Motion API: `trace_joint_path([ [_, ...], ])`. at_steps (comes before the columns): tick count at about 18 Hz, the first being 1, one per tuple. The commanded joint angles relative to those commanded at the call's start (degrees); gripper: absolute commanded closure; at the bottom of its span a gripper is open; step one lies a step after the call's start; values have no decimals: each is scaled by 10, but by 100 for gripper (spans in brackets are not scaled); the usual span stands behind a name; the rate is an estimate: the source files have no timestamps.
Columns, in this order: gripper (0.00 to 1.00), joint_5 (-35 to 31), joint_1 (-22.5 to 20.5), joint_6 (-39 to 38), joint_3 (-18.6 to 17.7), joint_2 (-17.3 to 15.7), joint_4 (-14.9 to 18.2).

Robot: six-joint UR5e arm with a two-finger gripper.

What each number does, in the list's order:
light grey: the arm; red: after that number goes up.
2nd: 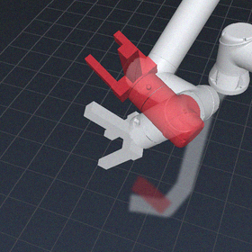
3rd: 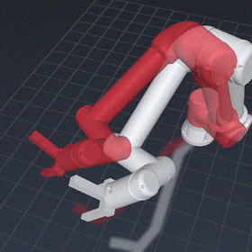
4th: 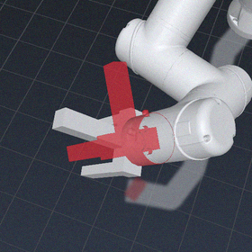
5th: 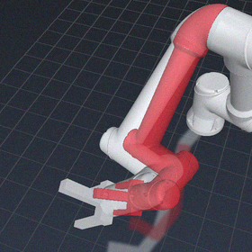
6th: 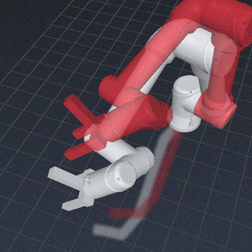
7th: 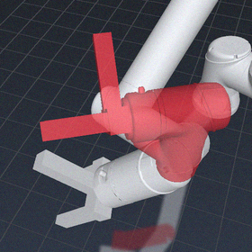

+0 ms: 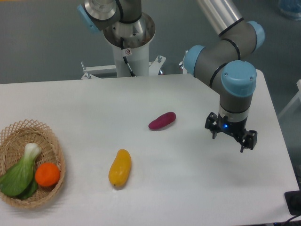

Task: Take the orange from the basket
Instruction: 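Lower the open gripper slightly above the table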

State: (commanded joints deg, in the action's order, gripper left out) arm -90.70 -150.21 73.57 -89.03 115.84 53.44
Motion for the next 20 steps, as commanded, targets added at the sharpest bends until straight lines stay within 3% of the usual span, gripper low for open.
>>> trace_joint_path([
  [20, 0, -7, 47, -67, -15, -5, 4],
])
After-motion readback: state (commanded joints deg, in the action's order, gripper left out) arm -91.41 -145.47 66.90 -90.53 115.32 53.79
